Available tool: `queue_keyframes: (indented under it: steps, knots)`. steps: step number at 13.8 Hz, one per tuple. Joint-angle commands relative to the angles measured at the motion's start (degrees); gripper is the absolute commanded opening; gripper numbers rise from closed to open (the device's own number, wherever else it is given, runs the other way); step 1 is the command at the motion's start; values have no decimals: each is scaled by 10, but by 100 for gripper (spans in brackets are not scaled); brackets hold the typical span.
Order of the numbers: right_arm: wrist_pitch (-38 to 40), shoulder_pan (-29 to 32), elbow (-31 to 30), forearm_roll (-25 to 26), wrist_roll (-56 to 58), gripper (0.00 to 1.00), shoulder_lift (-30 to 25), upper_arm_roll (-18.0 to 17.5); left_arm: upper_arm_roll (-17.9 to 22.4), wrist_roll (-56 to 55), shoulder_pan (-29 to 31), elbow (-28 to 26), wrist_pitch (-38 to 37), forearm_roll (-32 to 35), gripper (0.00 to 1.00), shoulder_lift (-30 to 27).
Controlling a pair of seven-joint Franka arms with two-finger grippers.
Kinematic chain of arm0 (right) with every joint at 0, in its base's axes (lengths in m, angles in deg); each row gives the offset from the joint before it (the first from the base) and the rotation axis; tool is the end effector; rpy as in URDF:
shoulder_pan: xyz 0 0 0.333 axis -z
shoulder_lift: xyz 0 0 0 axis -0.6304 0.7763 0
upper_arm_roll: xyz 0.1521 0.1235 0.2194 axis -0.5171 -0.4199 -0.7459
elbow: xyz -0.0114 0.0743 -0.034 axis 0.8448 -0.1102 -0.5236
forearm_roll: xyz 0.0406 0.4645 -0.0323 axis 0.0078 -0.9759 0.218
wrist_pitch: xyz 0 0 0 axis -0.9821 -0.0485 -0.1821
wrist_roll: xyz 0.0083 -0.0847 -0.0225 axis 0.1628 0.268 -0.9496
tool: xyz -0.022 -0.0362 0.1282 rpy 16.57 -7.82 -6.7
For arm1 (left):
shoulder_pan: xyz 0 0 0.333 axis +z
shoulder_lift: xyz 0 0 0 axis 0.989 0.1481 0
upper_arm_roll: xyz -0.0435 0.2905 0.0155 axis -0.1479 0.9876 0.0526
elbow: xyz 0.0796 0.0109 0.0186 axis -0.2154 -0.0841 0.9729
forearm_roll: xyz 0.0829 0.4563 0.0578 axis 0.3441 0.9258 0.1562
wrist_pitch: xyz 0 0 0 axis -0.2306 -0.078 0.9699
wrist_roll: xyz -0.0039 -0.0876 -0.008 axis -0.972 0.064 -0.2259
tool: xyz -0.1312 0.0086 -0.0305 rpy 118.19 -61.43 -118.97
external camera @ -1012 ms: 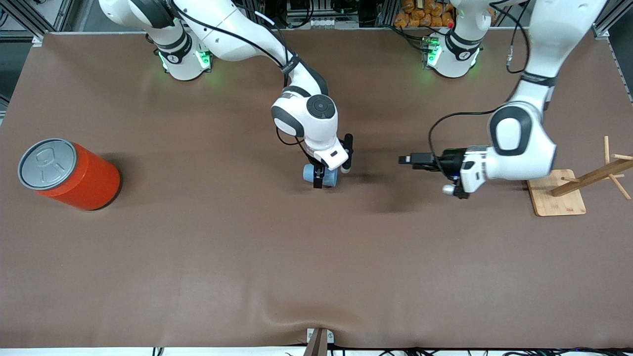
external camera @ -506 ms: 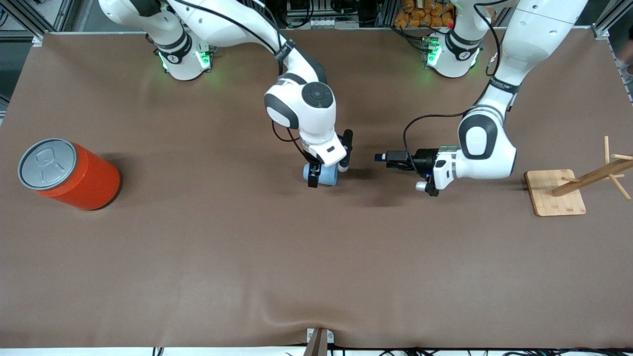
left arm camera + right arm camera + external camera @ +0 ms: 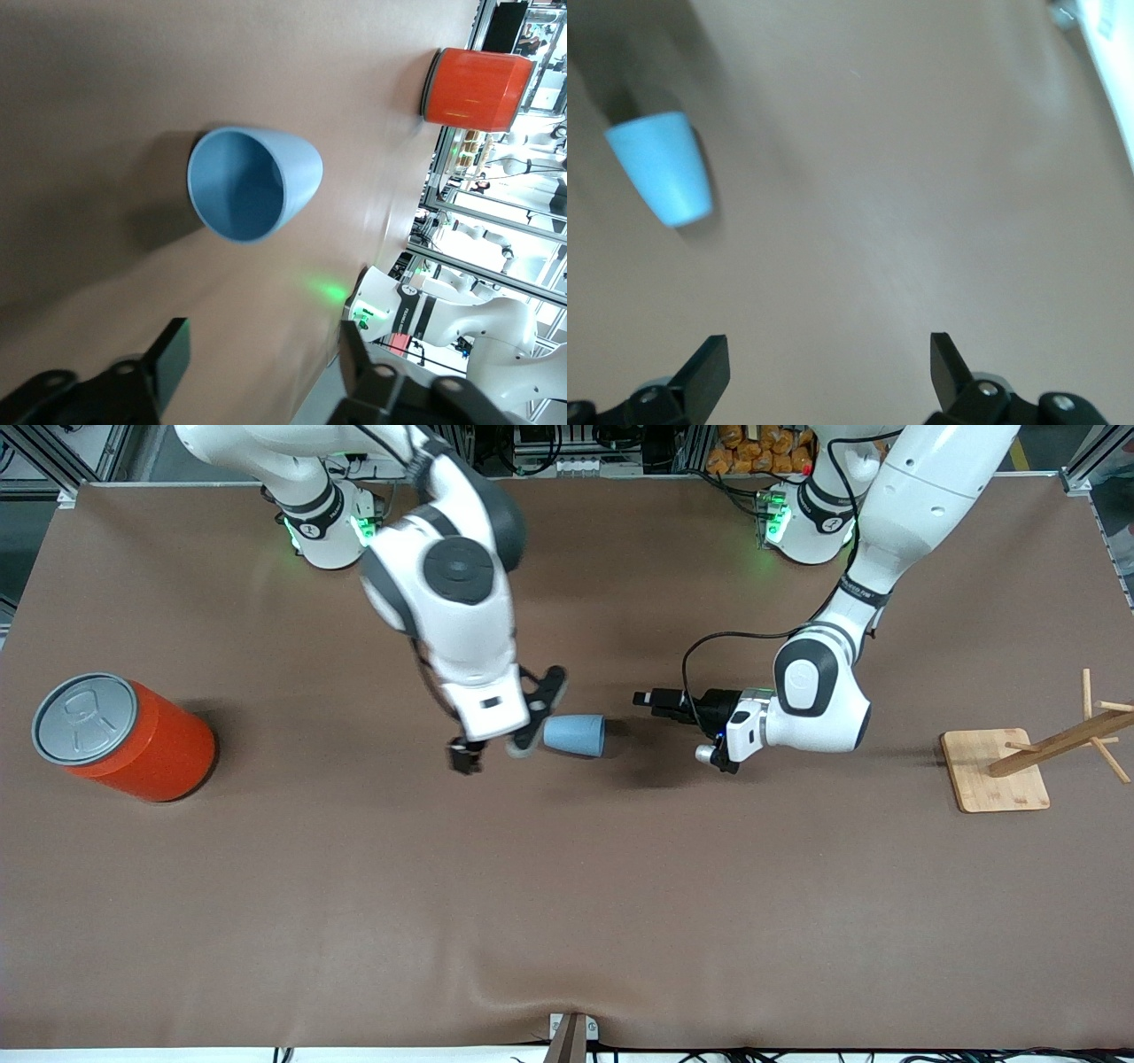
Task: Flip cup
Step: 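Grasp the cup with the left gripper while the right gripper releases, then carry the blue cup with the left gripper toward the wooden stand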
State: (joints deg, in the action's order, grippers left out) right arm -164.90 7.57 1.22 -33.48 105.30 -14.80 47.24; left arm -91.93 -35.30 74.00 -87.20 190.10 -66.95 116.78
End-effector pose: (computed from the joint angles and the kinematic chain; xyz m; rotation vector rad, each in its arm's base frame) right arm 0.6347 0.4274 0.4140 2.5740 1.5681 0.0492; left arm 0.5250 -0.3066 0.0963 2.0784 -0.0971 -0.3919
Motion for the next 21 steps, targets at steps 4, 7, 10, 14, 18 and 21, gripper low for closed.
queue_keyframes:
  steps: [4,7,10,14,18,21]
  knots:
    - [109,105,51,10,-71,100,-44,-14,0,9,-31,43,26,-20,60,41]
    - [109,169,52,-1,-36,100,-68,-24,1,9,-53,47,44,-50,58,47]
    - [162,252,52,-35,-36,100,-102,-54,1,9,-55,69,52,-50,58,68]
    - [203,323,90,-58,-40,100,-106,-63,1,9,-72,98,72,-57,58,85]
    - [249,330,86,-73,-168,100,-144,-50,1,9,-89,115,81,-79,57,101]
    - [241,320,31,-83,-243,100,-195,-20,2,9,-103,130,85,-90,56,117]
